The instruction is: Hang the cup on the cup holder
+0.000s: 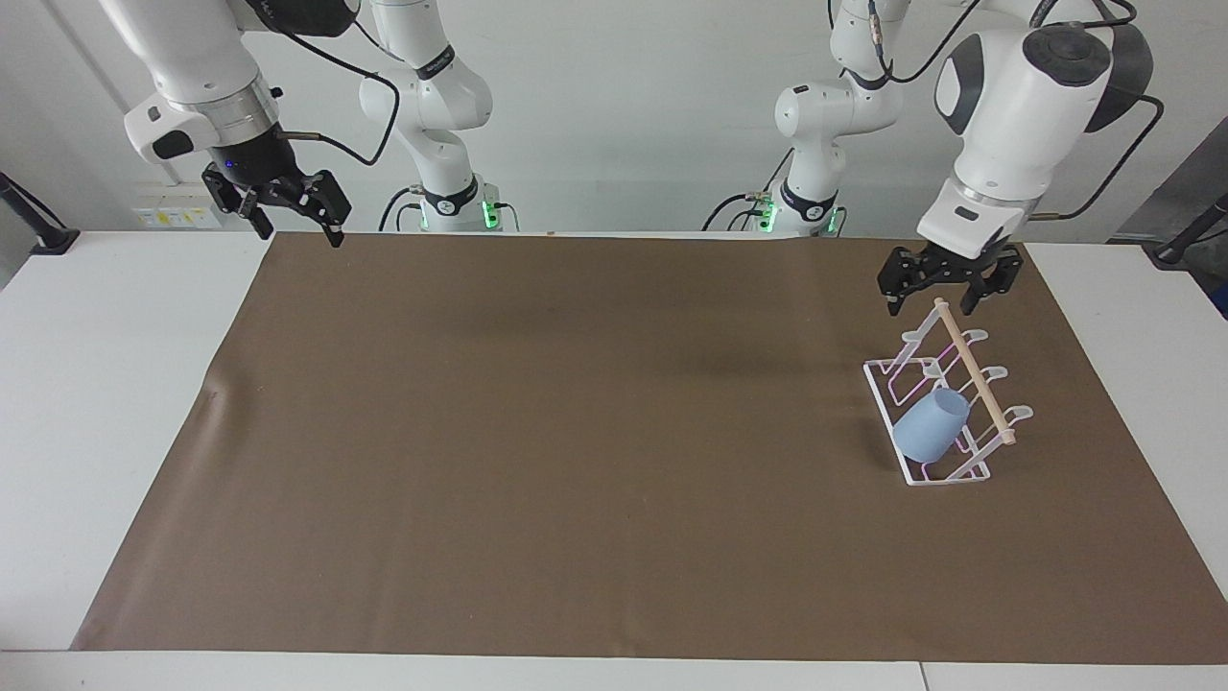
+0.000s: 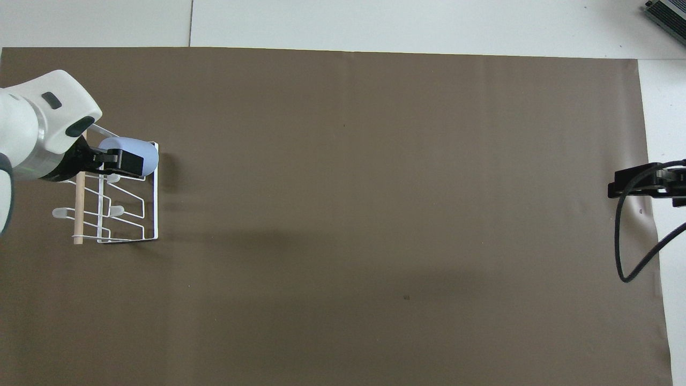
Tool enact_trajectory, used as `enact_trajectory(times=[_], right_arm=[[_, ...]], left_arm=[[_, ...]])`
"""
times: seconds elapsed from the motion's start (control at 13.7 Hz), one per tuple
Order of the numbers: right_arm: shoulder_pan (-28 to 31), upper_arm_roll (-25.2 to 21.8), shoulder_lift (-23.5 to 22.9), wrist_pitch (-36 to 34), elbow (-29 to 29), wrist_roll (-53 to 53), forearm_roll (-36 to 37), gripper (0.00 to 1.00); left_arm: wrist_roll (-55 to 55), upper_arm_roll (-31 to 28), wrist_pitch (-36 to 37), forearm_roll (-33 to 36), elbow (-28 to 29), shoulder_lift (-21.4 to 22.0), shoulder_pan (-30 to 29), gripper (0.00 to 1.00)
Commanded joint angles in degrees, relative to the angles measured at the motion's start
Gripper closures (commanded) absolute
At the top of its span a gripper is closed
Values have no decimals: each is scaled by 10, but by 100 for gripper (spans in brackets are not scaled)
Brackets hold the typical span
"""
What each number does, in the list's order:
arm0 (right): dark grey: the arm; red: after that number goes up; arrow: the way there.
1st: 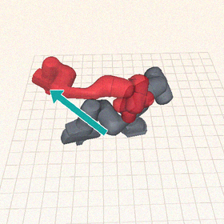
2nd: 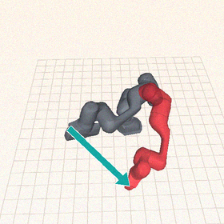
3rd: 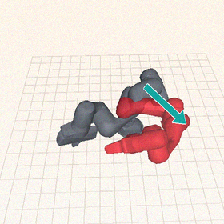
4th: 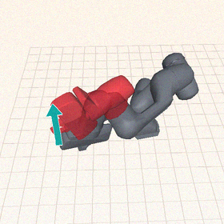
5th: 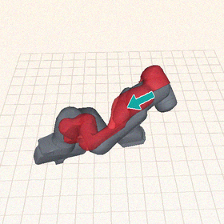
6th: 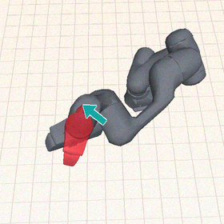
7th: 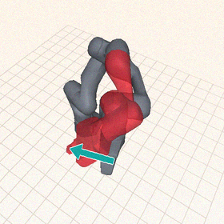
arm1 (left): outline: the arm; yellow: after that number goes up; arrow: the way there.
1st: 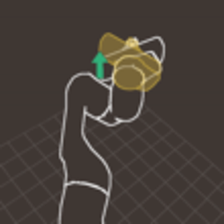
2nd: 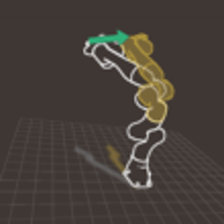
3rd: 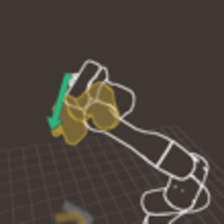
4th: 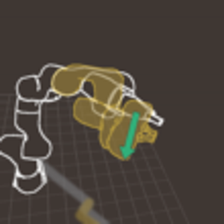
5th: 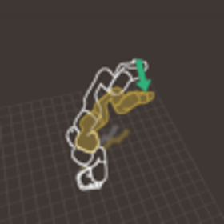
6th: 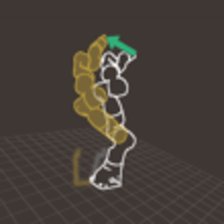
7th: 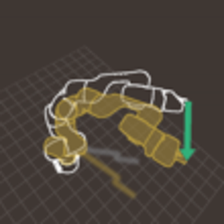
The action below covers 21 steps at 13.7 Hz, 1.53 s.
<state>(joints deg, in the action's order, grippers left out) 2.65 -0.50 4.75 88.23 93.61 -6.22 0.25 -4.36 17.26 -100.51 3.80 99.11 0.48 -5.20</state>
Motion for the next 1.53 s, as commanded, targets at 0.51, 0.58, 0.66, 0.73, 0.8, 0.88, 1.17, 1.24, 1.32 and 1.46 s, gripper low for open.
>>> enact_trajectory(times=[0.51,0.58,0.66,0.73,0.8,0.88,1.17,1.24,1.32,1.46], right_arm=[[3,1,15,14,21,-12,-12,0],[3,1,16,14,21,-9,-12,0],[3,0,15,14,21,-2,-12,0],[3,0,16,14,22,8,-12,0],[3,0,18,14,25,16,-13,0],[3,0,21,14,31,24,-13,0],[3,0,23,16,35,27,-12,0],[3,0,23,16,35,27,-12,0],[3,0,23,16,35,27,-13,0],[3,0,23,16,35,27,-12,0]], left_arm=[[24,-14,97,-20,-97,-11,-31,0],[37,-13,113,-20,-114,-20,-36,0],[40,-14,115,-20,-125,-22,-37,0],[41,-14,107,-20,-125,-22,-37,0],[44,-14,106,-21,-125,-21,-37,0],[44,-14,107,-21,-125,-21,-37,0],[57,-80,113,-17,-122,-20,28,0],[59,-113,110,-21,-122,-19,54,0],[59,-116,107,-21,-120,-18,56,0],[60,-116,108,-21,-112,-15,55,0]])
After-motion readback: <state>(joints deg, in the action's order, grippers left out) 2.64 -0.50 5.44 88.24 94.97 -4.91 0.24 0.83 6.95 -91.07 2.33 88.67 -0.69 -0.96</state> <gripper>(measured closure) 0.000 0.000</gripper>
